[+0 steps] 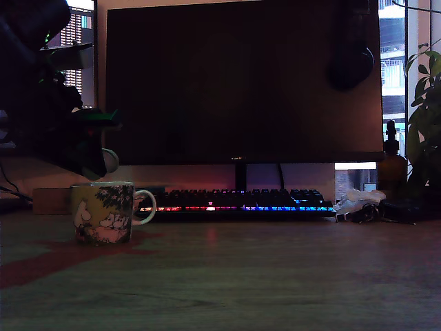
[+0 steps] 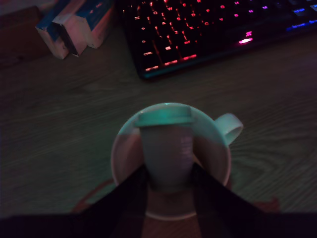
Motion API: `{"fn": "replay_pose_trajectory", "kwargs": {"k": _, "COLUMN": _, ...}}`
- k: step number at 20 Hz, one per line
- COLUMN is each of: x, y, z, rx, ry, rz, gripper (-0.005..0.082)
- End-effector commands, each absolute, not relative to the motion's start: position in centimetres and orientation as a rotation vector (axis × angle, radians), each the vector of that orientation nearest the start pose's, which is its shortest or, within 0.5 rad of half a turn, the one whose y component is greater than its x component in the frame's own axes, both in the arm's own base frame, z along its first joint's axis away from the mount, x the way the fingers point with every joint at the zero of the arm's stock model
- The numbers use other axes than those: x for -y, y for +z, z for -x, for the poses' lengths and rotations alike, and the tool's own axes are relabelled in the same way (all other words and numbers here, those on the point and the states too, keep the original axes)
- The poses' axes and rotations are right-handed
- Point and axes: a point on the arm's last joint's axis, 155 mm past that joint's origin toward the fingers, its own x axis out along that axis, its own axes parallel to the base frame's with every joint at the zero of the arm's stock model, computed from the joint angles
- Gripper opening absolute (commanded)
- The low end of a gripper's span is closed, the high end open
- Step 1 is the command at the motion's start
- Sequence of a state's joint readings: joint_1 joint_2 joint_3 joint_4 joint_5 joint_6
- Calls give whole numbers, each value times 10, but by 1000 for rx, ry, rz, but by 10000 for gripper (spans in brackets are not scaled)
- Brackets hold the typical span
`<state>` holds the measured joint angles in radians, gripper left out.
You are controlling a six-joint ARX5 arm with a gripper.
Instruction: Pick up the coffee capsules on the table and drop them inside the coffee cup
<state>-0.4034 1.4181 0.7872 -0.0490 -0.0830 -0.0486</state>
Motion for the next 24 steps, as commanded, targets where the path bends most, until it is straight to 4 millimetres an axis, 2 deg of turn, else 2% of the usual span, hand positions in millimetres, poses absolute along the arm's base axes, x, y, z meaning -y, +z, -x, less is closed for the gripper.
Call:
{"fn": "replay_pose_trajectory", "kwargs": {"k": 1, "x": 146, "y": 104, "z": -382, "rx": -683, "ry": -292, "rz": -124, "gripper": 127}}
{"fn": "replay_pose_trajectory", "kwargs": {"k": 9, "x": 146, "y": 106, "z": -383, "rx": -677, "ry": -292, "rz": -123, "gripper": 137}}
{"fn": "replay_pose_trajectory", "kwargs": {"k": 10, "x": 146, "y": 106, "z": -384, "rx": -674, "ry": -293, "rz": -126, "gripper": 213}}
{"fn": "replay_pose_trajectory", "kwargs": {"k": 12, "x": 147, "y": 106, "z": -383, "rx": -673, "ry": -302, "rz": -144, "gripper": 538}}
{"fn": "replay_pose_trajectory", "kwargs": {"k": 13, "x": 147, "y": 106, "z": -383, "rx": -672, "ry": -304, "rz": -147, "gripper": 608}}
{"fn": "replay_pose_trajectory", "kwargs": {"k": 20, "x": 147, "y": 106, "z": -383, "rx": -671, "ry": -304, "rz": -146, "gripper": 601}}
{"fn": "replay_pose_trajectory", "kwargs": {"k": 22, "x": 147, "y": 106, "z": -384, "rx": -670, "ry": -304, "rz": -146, "gripper": 525}}
{"fn": "replay_pose_trajectory", "kwargs": {"k": 24, "x": 147, "y": 107, "z": -383, "rx": -671, "ry": -304, "rz": -147, "gripper": 373}}
